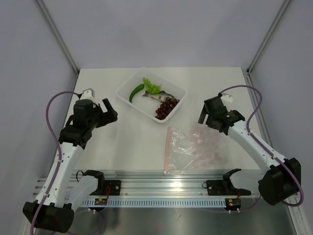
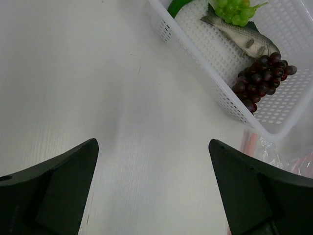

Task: Place the food in the zip-top bag and seal the zipper
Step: Pick up the zipper food storage bag at the center of the board.

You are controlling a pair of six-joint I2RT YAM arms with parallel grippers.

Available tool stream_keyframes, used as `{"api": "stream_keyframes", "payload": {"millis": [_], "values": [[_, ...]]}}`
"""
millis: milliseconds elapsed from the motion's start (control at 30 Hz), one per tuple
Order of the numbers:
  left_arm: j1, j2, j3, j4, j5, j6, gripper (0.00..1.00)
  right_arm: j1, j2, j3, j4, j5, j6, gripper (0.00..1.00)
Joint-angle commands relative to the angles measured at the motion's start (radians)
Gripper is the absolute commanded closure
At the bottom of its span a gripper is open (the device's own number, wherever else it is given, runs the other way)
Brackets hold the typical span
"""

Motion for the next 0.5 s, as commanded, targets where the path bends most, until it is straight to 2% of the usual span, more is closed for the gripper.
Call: {"api": "stream_keyframes", "payload": {"millis": [0,133,233,400,467], "values": [[0.003,0.002,0.02,0.01,0.031,0.022,0.01,-0.002,-0.037,-0.012,0.053,-0.036,-0.013,0.01],[0.003,0.007,0.017,0.021,0.127,0.058,0.01,0.004,-0.064,-0.026,0.091,-0.123,-0.019,0.0],[0.003,0.01,0.009,0.028,0.146,0.058,0.01,0.109,-0.063,-0.012,0.099,-0.067,0.006,0.0],[0.003,0.014,0.003,0.022,0.115,0.039,0.01,0.315,0.06,0.057,0.042,0.002,0.082,0.0],[0.003,0.019,-0.003,0.022,0.112,0.029,0.01,0.385,0.129,0.069,0.042,0.028,0.122,0.03]]}}
